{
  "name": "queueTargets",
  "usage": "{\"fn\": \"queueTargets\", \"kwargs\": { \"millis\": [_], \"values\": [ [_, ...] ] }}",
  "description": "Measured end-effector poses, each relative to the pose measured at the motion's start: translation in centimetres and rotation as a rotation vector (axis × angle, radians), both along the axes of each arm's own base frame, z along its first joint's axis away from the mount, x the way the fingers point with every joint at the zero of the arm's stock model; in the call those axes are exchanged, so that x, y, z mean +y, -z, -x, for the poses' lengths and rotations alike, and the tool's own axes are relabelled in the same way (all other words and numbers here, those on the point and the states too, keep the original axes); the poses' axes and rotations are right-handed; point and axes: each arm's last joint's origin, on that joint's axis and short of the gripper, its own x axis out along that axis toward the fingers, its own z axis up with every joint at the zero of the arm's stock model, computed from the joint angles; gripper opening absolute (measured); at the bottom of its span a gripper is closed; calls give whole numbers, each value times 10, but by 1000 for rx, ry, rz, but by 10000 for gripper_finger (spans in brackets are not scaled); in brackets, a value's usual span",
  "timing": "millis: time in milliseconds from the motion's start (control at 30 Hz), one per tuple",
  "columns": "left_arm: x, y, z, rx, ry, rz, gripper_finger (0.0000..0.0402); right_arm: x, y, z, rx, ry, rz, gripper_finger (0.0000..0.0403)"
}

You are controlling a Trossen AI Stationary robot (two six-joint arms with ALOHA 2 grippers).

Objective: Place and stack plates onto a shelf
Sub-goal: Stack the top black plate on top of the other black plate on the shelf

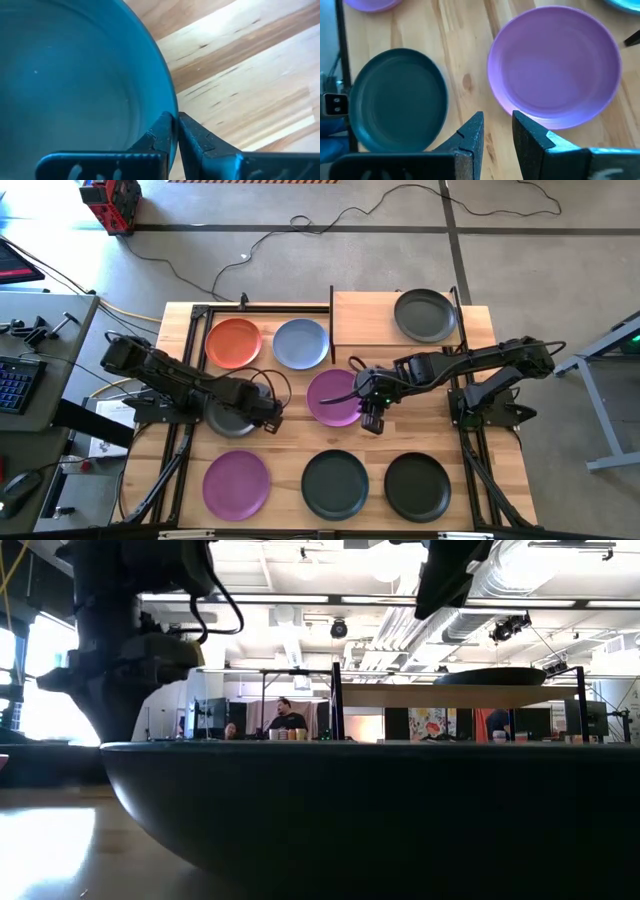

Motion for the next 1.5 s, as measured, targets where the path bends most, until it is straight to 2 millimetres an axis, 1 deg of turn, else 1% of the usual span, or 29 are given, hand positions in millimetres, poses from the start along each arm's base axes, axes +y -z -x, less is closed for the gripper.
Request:
{"fn": "queueTargets", "kwargs": {
  "millis": [300, 567, 800, 967, 1033, 1133, 1300, 1500],
  "values": [
    [-3, -1, 1, 11, 69, 9, 2, -1, 0, 0, -2, 14, 9, 80],
    [-20, -4, 3, 21, 162, 92, 1, 0, 0, -1, -7, 34, -3, 80],
    [-33, -27, -9, -65, 234, 69, 0, -2, 0, -1, -16, 70, 43, 82],
    [-35, -42, -14, -74, 317, 51, 1, -5, -1, -1, -17, 92, 44, 102],
    [-36, -49, -16, -71, 361, 42, 1, -7, -1, -2, -19, 126, 39, 114],
    [-37, -61, -19, -84, 454, 16, 1, -13, -1, -3, -27, 226, 32, 125],
    [-37, -80, -23, -93, 554, -52, 1, -25, -3, -7, -61, 338, -20, 129],
    [-37, -93, -24, -94, 694, -97, 1, -37, -6, -13, -123, 418, -93, 129]
  ]
}}
